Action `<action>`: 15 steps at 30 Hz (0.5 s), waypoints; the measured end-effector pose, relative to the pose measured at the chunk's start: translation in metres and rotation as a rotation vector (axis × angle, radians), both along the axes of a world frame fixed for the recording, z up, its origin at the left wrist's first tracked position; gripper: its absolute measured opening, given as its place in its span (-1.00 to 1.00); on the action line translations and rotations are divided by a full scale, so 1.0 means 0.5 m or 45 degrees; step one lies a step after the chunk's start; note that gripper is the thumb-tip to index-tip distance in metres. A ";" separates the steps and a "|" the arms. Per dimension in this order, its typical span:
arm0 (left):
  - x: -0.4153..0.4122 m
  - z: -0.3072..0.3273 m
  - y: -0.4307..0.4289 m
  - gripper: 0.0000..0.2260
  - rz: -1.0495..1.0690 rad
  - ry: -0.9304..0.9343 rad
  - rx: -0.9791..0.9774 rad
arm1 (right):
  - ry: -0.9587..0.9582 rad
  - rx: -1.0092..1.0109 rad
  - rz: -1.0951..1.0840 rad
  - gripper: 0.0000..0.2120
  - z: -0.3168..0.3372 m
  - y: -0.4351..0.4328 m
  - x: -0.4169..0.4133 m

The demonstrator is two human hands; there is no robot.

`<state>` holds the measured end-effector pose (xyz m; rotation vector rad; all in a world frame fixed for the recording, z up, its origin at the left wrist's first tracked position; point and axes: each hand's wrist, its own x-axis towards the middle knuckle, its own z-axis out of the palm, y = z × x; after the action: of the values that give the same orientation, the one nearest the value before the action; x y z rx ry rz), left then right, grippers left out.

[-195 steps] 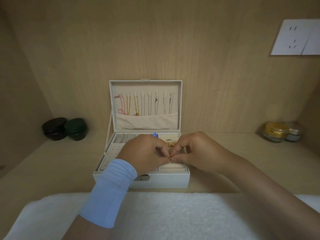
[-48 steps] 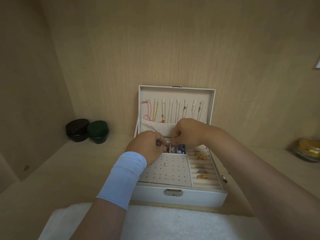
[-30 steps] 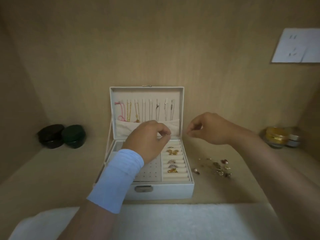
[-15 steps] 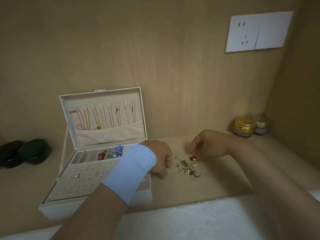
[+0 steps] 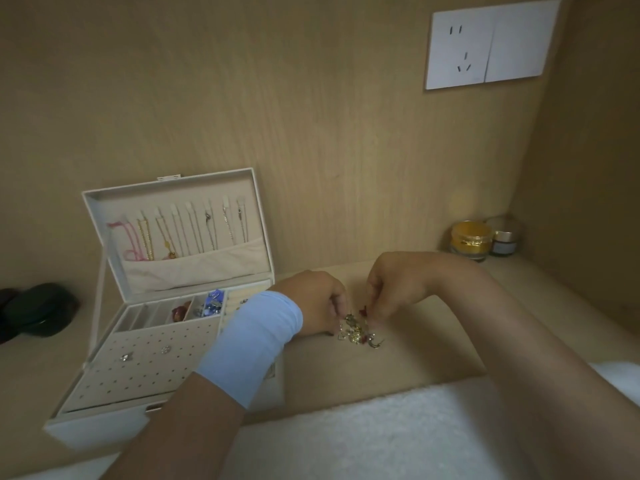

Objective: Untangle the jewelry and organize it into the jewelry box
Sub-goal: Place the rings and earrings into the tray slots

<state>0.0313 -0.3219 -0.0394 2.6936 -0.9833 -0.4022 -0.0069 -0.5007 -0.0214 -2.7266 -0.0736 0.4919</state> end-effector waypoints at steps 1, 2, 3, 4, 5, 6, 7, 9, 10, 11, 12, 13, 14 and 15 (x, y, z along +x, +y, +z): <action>-0.004 0.000 -0.001 -0.83 0.011 -0.005 -0.039 | 0.037 -0.054 -0.015 -0.68 0.002 0.003 -0.002; -0.007 0.000 -0.001 -0.83 0.019 0.002 -0.073 | 0.068 -0.104 -0.009 -0.63 0.000 0.007 -0.002; -0.012 -0.001 -0.001 -0.83 0.018 0.012 -0.101 | 0.087 -0.139 0.009 -0.62 -0.004 0.014 -0.003; -0.015 -0.001 0.000 -0.82 0.018 0.020 -0.122 | 0.102 -0.161 0.031 -0.65 -0.009 0.020 -0.003; -0.018 -0.002 0.001 -0.82 0.023 0.025 -0.141 | 0.110 -0.162 0.043 -0.69 -0.013 0.025 -0.005; -0.020 -0.004 0.003 -0.81 0.032 0.030 -0.159 | 0.117 -0.143 0.051 -0.73 -0.014 0.029 -0.006; -0.021 -0.004 0.005 -0.81 0.042 0.037 -0.176 | 0.122 -0.113 0.054 -0.76 -0.014 0.031 -0.008; -0.022 -0.007 0.010 -0.82 0.062 0.062 -0.213 | 0.114 -0.086 0.062 -0.78 -0.013 0.030 -0.009; -0.021 -0.009 0.013 -0.83 0.074 0.082 -0.241 | 0.100 -0.083 0.061 -0.77 -0.011 0.028 -0.010; -0.022 -0.010 0.016 -0.84 0.086 0.107 -0.285 | 0.082 -0.072 0.054 -0.75 -0.008 0.025 -0.012; -0.023 -0.011 0.019 -0.86 0.103 0.137 -0.341 | 0.051 -0.047 0.046 -0.76 -0.005 0.021 -0.013; -0.025 -0.010 0.021 -0.87 0.122 0.167 -0.410 | 0.002 -0.017 0.036 -0.79 0.001 0.018 -0.014; -0.025 -0.009 0.023 -0.88 0.142 0.197 -0.480 | -0.058 0.026 0.024 -0.85 0.007 0.015 -0.015; -0.026 -0.006 0.025 -0.87 0.159 0.224 -0.539 | -0.124 0.087 0.008 -0.90 0.014 0.014 -0.015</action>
<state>0.0182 -0.3094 -0.0423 2.2794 -0.7479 -0.3529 -0.0145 -0.4938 -0.0145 -2.6831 -0.1216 0.3520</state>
